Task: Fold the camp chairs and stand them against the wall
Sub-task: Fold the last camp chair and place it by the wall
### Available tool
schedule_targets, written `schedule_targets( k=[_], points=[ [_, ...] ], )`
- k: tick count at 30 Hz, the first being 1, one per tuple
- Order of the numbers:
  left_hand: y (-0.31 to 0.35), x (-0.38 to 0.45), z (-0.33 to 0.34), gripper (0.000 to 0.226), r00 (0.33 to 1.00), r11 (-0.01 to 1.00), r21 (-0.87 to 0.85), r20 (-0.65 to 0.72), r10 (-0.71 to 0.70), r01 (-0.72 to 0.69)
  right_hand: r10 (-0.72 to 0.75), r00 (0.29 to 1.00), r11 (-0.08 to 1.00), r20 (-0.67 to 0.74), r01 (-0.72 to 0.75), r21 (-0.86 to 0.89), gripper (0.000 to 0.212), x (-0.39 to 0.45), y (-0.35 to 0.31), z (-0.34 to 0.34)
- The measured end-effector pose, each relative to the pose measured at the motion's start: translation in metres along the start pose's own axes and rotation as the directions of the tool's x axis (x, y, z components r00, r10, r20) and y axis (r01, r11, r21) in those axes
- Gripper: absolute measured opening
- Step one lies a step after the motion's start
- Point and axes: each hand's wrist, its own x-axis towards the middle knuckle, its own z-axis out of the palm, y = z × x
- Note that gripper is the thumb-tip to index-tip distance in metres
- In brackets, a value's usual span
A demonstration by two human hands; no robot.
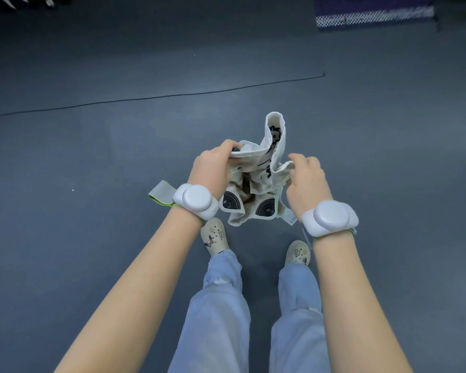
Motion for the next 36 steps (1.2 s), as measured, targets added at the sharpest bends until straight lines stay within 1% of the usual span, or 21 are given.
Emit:
schedule_targets(
  k=[2, 5, 9, 13, 16, 17, 18, 20, 23, 24, 26, 27, 28, 32, 36],
  points=[
    [-0.003, -0.004, 0.002, 0.034, 1.000, 1.000, -0.014, -0.024, -0.012, 0.011, -0.025, 1.000, 0.995, 0.003, 0.025, -0.095, 0.050, 0.000, -0.005, 0.004],
    [0.002, -0.011, 0.003, 0.033, 1.000, 1.000, -0.012, 0.012, -0.013, 0.013, -0.058, 0.998, 0.979, -0.008, 0.056, -0.199, 0.041, 0.006, -0.013, 0.010],
    [0.007, -0.006, -0.006, 0.033, 0.997, 0.999, 0.005, 0.066, -0.045, 0.044, -0.081, 0.996, 0.959, -0.026, 0.070, -0.274, 0.032, 0.014, -0.025, 0.008],
    [0.007, -0.021, -0.024, 0.037, 0.986, 0.995, 0.027, 0.134, -0.099, 0.096, -0.099, 0.995, 0.942, 0.019, 0.100, -0.320, 0.028, 0.000, -0.036, 0.006],
    [0.009, -0.039, -0.049, 0.034, 0.991, 0.995, 0.009, 0.088, -0.104, 0.104, -0.128, 0.992, 0.940, 0.020, 0.128, -0.318, 0.029, -0.018, -0.054, -0.003],
    [0.012, -0.046, -0.069, 0.033, 0.995, 0.996, 0.006, 0.052, -0.090, 0.090, -0.161, 0.987, 0.937, 0.005, 0.155, -0.312, 0.029, -0.028, -0.069, -0.013],
    [0.012, -0.050, -0.074, 0.033, 0.996, 0.997, 0.019, 0.042, -0.081, 0.081, -0.171, 0.985, 0.933, 0.012, 0.166, -0.319, 0.029, -0.030, -0.072, -0.014],
    [0.015, -0.052, -0.090, 0.035, 0.998, 0.997, 0.038, 0.025, -0.063, 0.062, -0.187, 0.982, 0.931, 0.011, 0.180, -0.319, 0.028, -0.034, -0.085, -0.023],
    [0.017, -0.055, -0.134, 0.037, 0.997, 0.995, 0.070, 0.001, -0.077, 0.077, -0.252, 0.968, 0.918, -0.004, 0.237, -0.318, 0.026, -0.046, -0.119, -0.047],
    [0.017, -0.053, -0.153, 0.037, 0.997, 0.995, 0.073, -0.037, -0.063, 0.066, -0.287, 0.958, 0.908, -0.025, 0.264, -0.325, 0.026, -0.049, -0.133, -0.057],
    [0.015, -0.052, -0.171, 0.039, 0.997, 0.996, 0.067, -0.052, -0.062, 0.065, -0.301, 0.953, 0.905, -0.037, 0.273, -0.327, 0.026, -0.054, -0.149, -0.068],
    [0.014, -0.049, -0.191, 0.042, 0.995, 0.995, 0.063, -0.066, -0.071, 0.075, -0.332, 0.943, 0.892, -0.042, 0.299, -0.340, 0.027, -0.054, -0.166, -0.079],
    [0.013, -0.048, -0.193, 0.044, 0.996, 0.995, 0.069, -0.043, -0.076, 0.078, -0.326, 0.945, 0.886, -0.029, 0.295, -0.357, 0.027, -0.057, -0.168, -0.079],
    [0.011, -0.023, -0.257, 0.046, 0.985, 0.993, 0.052, -0.140, -0.099, 0.107, -0.425, 0.903, 0.851, -0.058, 0.377, -0.366, 0.020, -0.055, -0.226, -0.117],
    [0.002, 0.014, -0.312, 0.050, 0.961, 0.989, 0.055, -0.249, -0.119, 0.136, -0.499, 0.856, 0.821, -0.133, 0.418, -0.388, 0.023, -0.031, -0.284, -0.149]
  ],
)
